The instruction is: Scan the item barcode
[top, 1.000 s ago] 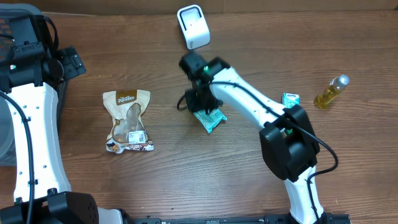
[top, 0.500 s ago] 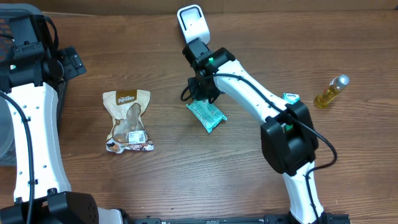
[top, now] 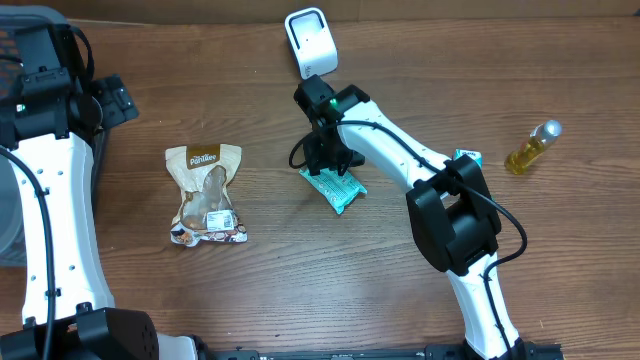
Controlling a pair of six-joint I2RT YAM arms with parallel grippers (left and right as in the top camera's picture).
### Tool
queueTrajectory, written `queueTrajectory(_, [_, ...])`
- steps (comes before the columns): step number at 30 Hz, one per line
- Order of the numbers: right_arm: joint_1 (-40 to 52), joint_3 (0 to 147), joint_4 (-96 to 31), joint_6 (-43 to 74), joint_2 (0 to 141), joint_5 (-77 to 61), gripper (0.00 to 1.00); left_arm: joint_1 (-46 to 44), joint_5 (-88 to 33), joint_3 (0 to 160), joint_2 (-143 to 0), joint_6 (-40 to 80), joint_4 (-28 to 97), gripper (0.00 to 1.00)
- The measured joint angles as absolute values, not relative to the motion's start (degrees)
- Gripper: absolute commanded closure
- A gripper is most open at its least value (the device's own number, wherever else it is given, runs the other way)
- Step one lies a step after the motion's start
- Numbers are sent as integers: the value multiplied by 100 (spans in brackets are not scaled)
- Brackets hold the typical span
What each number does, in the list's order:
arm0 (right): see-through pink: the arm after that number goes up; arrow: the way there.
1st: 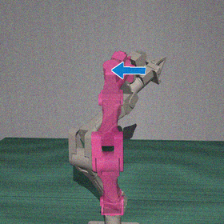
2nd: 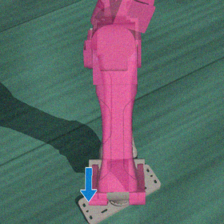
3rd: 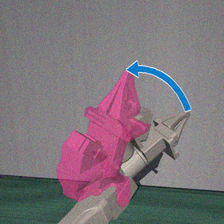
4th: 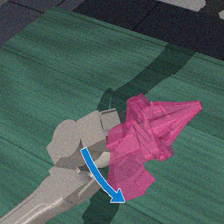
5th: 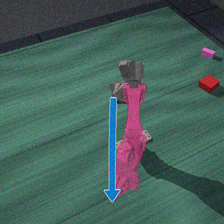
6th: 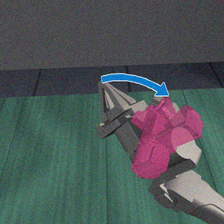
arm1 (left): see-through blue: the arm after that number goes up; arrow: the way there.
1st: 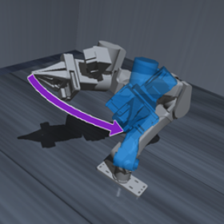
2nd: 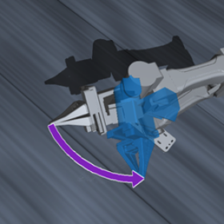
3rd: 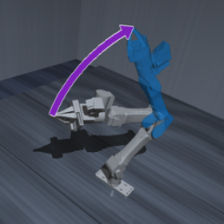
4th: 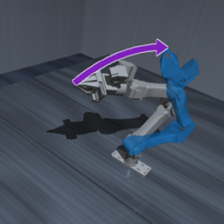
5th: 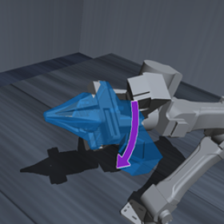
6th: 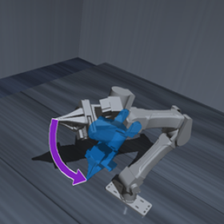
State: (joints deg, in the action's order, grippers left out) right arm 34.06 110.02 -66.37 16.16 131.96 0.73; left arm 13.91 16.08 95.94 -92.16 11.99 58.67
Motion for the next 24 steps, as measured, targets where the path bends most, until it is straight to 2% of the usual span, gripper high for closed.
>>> queueTrajectory(4, [3406,11662,-7408,1619,13207,84,28,1391,1608,9594,-9216,1199,5870,0])
queueTrajectory(10, [3406,11898,-8493,1627,13196,-67,33,1391,1608,9594,-9216,1199,5870,0])
queueTrajectory(17, [3406,11365,-8193,1653,13196,-246,53,1391,1608,9594,-9216,1199,5870,0])
queueTrajectory(20, [3413,11019,-7905,1645,13198,-320,51,1391,1608,9594,-9216,1199,5867,1])
queueTrajectory(22, [3413,10796,-7708,1647,13198,-353,45,1391,1608,9594,-9216,1199,5867,0])
queueTrajectory(24, [3411,10643,-7546,1636,13187,-384,45,1391,1608,9594,-9216,1199,5867,0])
